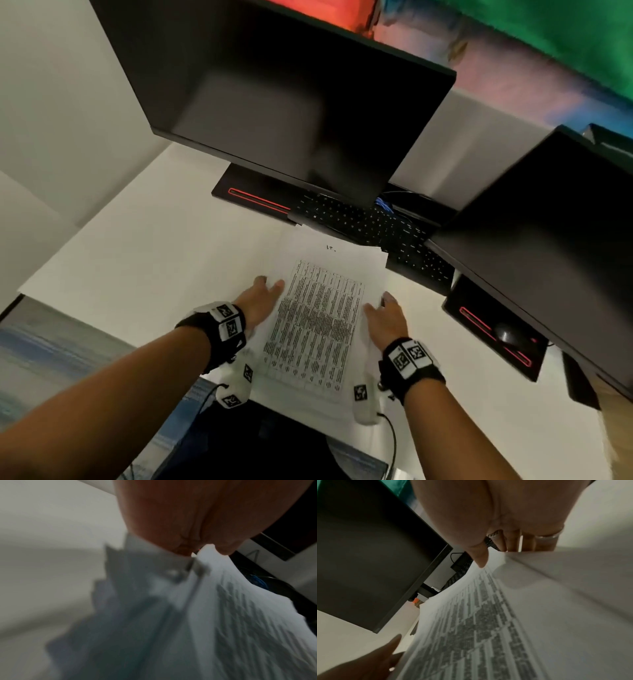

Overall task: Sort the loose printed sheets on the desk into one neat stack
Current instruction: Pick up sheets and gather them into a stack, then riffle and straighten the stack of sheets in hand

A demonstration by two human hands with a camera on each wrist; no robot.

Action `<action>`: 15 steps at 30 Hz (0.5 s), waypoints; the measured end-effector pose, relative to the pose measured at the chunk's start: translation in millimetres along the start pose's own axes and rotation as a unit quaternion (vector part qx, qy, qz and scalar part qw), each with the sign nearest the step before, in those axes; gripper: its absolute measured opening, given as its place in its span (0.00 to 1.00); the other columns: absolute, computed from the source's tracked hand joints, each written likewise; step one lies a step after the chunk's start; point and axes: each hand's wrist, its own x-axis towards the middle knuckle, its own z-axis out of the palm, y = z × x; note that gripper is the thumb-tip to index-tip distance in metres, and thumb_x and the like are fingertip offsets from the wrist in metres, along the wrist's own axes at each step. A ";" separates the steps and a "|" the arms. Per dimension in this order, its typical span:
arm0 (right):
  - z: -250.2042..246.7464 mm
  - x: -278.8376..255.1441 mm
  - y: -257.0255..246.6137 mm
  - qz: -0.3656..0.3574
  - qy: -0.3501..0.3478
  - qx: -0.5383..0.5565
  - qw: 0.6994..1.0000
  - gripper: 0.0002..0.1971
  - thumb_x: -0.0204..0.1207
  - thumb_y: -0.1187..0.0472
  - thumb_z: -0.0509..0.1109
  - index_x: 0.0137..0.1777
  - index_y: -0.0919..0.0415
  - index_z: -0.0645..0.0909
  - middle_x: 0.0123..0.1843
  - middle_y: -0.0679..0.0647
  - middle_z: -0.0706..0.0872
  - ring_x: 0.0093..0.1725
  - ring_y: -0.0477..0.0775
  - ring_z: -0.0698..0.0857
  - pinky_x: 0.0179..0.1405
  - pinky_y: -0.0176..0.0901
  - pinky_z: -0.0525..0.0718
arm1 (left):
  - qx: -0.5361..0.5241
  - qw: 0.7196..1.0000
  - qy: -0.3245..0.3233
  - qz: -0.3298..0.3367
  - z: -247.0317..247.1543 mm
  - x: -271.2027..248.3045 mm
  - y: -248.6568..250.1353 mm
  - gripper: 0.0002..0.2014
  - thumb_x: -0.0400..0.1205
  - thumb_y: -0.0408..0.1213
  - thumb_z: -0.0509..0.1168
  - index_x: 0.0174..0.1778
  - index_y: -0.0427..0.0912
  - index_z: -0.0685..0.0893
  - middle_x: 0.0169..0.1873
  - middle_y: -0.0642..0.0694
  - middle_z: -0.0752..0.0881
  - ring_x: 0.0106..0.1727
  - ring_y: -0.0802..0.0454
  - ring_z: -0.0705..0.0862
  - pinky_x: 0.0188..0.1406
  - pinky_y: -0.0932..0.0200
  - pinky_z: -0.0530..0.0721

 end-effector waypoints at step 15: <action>6.0 -0.6 21.9 0.002 0.070 -0.013 0.997 0.57 0.68 0.40 0.80 0.87 0.66 0.52 0.86 0.59 0.63 0.84 0.62 0.64 0.83 0.48 0.63 | 0.084 0.988 -0.015 0.126 5.5 23.8 24.4 0.18 0.80 0.46 0.72 0.64 0.47 0.83 0.53 0.49 0.91 0.53 0.49 0.89 0.59 0.43 0.87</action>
